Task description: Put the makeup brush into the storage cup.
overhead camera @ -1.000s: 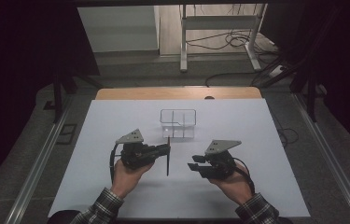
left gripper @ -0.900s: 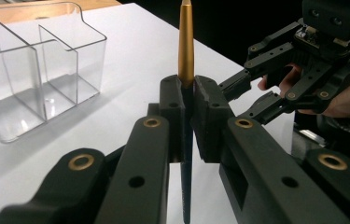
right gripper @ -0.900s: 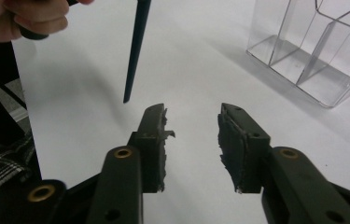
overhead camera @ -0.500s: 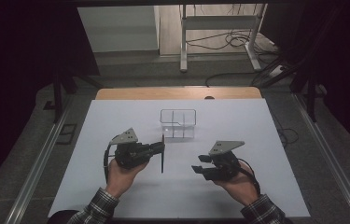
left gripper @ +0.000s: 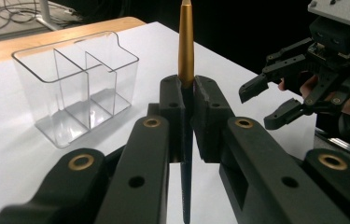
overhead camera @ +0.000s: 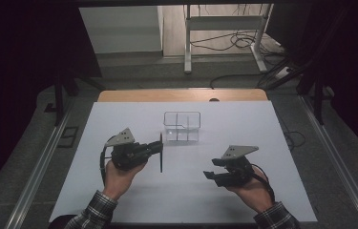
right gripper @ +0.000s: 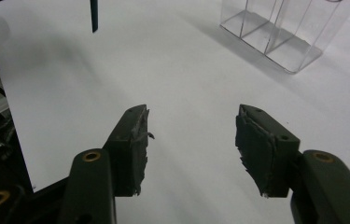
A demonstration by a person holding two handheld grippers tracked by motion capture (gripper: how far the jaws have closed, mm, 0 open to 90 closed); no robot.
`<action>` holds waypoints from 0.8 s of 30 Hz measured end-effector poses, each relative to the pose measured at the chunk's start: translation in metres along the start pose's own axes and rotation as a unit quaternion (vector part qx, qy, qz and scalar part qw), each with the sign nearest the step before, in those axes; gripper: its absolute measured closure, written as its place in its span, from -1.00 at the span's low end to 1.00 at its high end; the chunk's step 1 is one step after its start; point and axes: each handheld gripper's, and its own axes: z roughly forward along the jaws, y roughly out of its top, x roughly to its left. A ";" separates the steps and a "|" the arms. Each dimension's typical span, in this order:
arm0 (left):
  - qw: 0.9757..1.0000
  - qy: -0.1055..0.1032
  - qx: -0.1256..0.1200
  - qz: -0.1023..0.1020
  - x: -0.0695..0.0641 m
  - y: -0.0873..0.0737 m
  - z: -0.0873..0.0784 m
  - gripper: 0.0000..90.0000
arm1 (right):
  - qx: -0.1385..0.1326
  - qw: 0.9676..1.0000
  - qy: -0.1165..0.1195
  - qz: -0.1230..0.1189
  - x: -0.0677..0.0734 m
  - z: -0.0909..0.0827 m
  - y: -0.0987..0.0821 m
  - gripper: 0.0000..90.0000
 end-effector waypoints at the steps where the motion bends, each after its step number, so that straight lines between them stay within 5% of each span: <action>1: 1.000 0.000 0.000 0.000 0.000 0.000 0.000 0.85 | 0.000 1.000 0.000 0.000 0.000 0.000 0.000 -0.05; 24: 0.999 0.036 -0.017 0.020 0.011 0.017 -0.012 0.85 | 0.020 0.999 -0.036 -0.002 -0.005 -0.010 -0.023 -0.46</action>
